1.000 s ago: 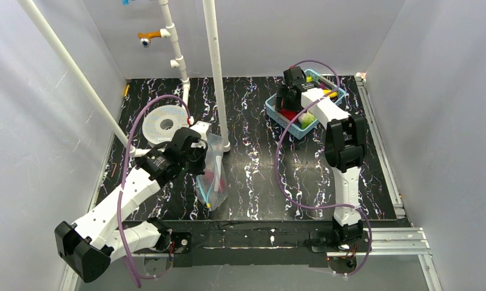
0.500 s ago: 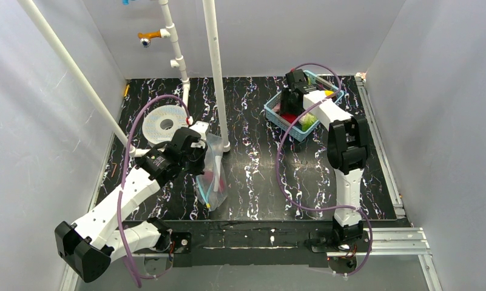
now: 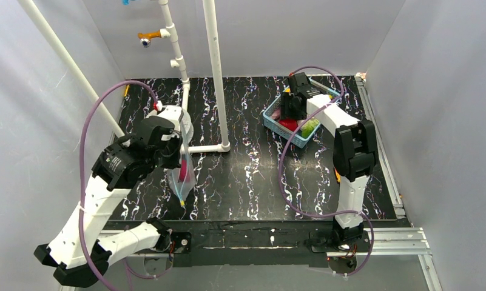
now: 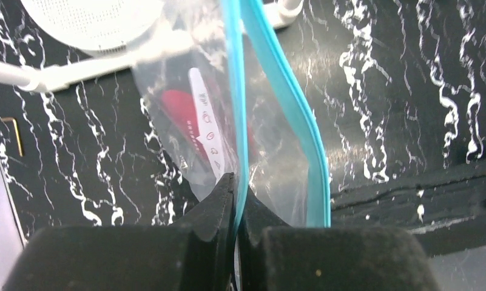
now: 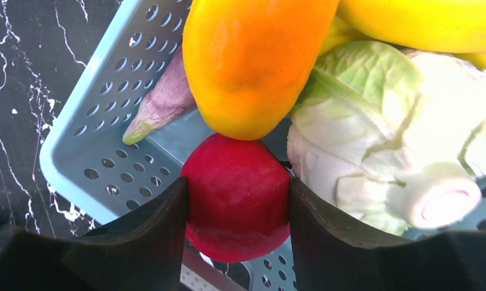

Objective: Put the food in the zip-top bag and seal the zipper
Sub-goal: Pick up the fake fruit from the bin.

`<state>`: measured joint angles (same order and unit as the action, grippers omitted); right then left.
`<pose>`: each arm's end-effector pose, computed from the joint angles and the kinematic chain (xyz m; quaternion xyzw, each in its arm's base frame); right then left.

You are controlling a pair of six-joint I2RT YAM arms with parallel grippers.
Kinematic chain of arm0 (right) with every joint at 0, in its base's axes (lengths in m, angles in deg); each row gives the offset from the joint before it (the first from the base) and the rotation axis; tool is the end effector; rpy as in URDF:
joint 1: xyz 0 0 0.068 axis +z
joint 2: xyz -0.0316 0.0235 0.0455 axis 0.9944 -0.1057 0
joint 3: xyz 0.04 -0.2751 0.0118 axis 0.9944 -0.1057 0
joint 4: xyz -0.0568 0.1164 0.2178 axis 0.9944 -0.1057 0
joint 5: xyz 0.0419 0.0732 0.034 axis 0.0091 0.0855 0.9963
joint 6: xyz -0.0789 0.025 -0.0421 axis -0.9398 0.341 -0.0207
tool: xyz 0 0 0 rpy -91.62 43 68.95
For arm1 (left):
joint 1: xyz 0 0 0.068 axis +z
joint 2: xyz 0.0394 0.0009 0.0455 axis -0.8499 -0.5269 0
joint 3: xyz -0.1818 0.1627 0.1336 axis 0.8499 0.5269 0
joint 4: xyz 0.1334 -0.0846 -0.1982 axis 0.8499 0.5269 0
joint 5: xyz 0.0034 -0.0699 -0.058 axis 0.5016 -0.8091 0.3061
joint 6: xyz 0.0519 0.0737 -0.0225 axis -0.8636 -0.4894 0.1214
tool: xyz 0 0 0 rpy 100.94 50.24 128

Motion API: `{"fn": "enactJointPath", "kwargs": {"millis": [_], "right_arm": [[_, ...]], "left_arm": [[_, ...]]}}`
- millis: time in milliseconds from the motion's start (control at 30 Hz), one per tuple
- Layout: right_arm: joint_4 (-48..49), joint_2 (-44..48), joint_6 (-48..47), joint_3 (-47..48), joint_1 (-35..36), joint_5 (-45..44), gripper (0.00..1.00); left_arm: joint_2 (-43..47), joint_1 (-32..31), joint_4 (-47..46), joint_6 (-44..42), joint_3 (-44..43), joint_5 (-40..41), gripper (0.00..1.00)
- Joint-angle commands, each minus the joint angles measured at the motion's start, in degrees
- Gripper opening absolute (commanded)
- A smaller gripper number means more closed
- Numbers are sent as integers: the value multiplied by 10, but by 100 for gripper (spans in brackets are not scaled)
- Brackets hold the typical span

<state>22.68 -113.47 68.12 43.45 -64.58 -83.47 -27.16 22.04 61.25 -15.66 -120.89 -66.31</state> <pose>0.4530 0.1476 0.2031 -0.0039 0.9445 0.0408 0.3258 0.1592 -0.0871 0.3956 0.0884 0.8937 -0.0735 0.4338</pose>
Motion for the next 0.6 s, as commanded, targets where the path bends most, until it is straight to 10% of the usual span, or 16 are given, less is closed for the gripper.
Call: {"fn": "enactJointPath", "kwargs": {"millis": [0, 567], "right_arm": [[22, 74, -6, -26, 3, -13, 10], [71, 164, -16, -107, 2, -3, 1]], "left_arm": [[-46, 2, 40, 30, 38, -54, 0], [-121, 2, -265, -52, 231, -234, 0]]}}
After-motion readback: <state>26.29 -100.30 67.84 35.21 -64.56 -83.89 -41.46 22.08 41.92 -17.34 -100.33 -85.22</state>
